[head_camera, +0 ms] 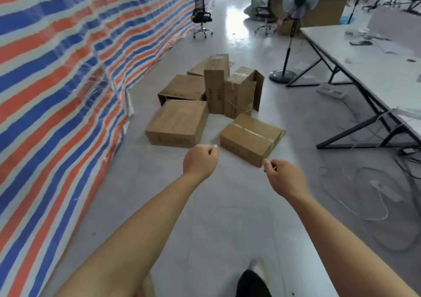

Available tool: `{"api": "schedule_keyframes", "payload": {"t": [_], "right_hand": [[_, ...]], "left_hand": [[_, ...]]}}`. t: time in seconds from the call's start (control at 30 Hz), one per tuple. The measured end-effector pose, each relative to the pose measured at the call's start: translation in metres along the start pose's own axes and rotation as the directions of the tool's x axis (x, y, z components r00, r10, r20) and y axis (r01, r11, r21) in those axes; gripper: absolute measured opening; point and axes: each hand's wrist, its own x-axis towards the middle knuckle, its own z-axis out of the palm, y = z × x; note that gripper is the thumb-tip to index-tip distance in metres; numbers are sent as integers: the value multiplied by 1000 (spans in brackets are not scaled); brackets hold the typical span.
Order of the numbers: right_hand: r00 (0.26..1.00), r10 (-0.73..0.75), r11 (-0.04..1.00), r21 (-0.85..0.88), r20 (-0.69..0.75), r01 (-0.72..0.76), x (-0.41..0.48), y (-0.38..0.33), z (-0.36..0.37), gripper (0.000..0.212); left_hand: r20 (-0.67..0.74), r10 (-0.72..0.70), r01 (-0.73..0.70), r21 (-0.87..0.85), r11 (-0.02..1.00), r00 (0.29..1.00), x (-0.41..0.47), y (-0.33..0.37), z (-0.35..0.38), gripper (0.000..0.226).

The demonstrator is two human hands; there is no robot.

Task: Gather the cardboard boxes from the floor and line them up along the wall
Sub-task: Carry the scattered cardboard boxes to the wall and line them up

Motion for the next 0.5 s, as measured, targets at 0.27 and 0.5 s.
{"api": "schedule_keyframes", "payload": {"t": [0.27, 0.5], "right_hand": [[998, 40, 999, -2, 41, -40, 237, 31, -58, 47], [996, 47, 997, -63, 71, -43, 405, 36, -54, 48]], "left_hand": [[49, 22, -20, -33, 999, 999, 206, 98, 89, 56], [78, -35, 38, -47, 998, 996, 363, 119, 147, 56]]}}
